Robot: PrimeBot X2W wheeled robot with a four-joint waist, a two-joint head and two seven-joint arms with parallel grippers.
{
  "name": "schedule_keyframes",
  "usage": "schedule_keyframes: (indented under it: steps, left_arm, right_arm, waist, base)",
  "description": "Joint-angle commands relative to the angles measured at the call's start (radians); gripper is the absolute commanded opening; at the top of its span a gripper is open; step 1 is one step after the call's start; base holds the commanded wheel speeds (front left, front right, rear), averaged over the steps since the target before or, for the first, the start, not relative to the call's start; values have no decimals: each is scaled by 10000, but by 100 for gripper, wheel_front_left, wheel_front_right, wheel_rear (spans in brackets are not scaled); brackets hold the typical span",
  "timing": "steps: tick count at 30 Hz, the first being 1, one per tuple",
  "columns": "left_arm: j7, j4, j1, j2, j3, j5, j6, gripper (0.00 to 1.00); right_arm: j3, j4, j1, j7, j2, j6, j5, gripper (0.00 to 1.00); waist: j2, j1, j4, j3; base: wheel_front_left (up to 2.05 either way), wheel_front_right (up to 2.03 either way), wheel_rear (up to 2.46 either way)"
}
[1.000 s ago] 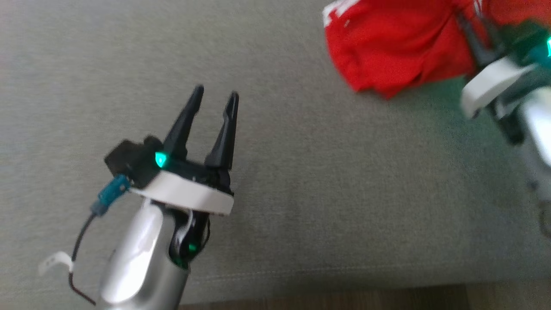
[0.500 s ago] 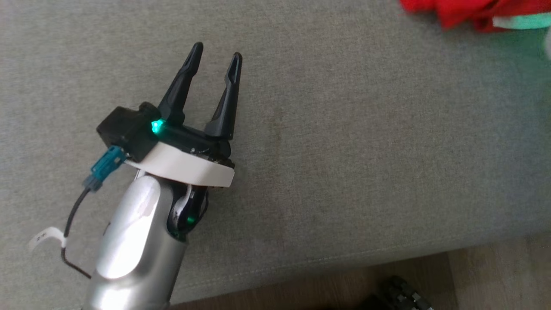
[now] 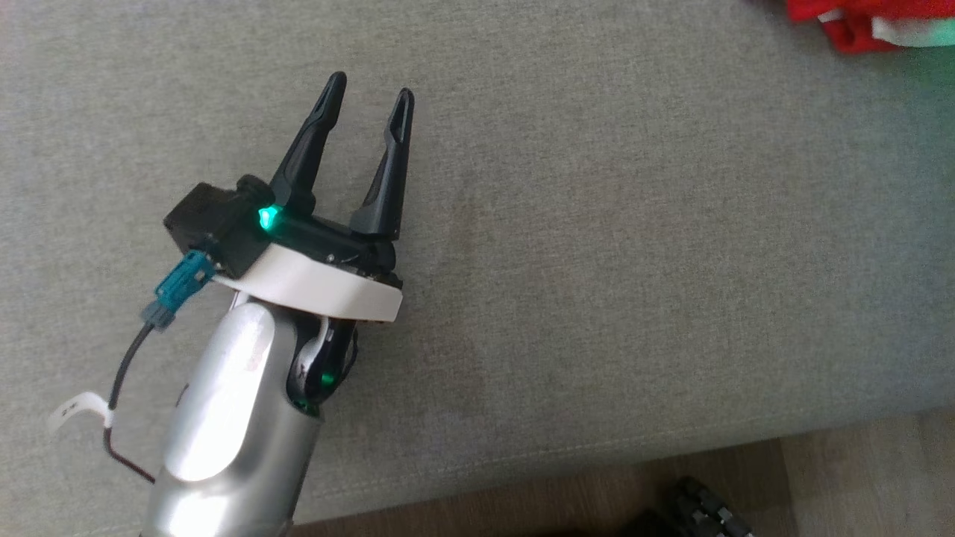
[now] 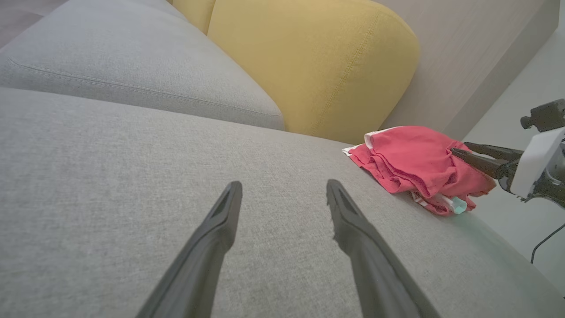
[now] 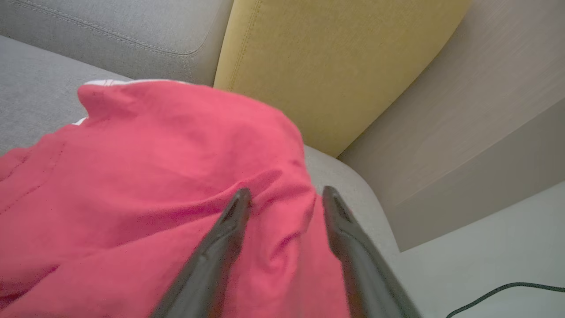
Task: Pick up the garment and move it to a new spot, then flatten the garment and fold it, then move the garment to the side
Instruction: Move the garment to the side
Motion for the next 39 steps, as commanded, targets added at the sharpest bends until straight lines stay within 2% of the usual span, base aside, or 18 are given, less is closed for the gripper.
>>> schedule_keyframes:
  steps: [1,4,5,9,19,25,35,39]
  left_arm:
    - [-51,-292,-186,87,306,-38,-62,100]
    - [-51,-275,-115,87,367,-149,-62,100]
    - [-51,-264,-26,87,423,-216,-62,100]
    - [-51,-249,233,87,574,-347,-62,100]
    - [-51,-325,1148,87,1073,-644,29,100]
    - [-51,-365,1752,87,1443,-717,238,100]
    - [-51,-95,2601,87,1772,-557,275,100]
    - [-51,-52,2881,87,1862,-599,284,100]
  right_arm:
    - [-273,-330,145,-66,-142,73,-288,100]
    - [-920,-562,184,-101,188,73,-816,100]
    - [-1179,-842,280,-105,529,73,-1175,100]
    - [-1159,-1492,610,-234,1283,73,-1411,100]
    - [-678,-3175,2480,-1282,2792,73,-415,100]
    - [-829,-4054,4085,-2219,3574,73,142,100]
    - [-1203,-4847,6231,-2777,4313,73,218,100]
    - [-1174,-4973,6891,-2854,4414,73,-330,100]
  waist:
    - [0,-1,61,-83]
    - [0,-1,130,-313]
    - [0,-1,175,-524]
    - [0,-1,320,-1093]
    - [0,-1,1179,-2691]
    - [0,-1,1789,-3367]
    - [0,-1,2214,-3978]
    - [0,-1,2258,-4167]
  base:
    - [0,0,0]
    - [0,0,0]
    - [0,0,0]
    - [0,0,0]
    - [0,0,0]
    - [0,0,0]
    - [0,0,0]
    - [0,0,0]
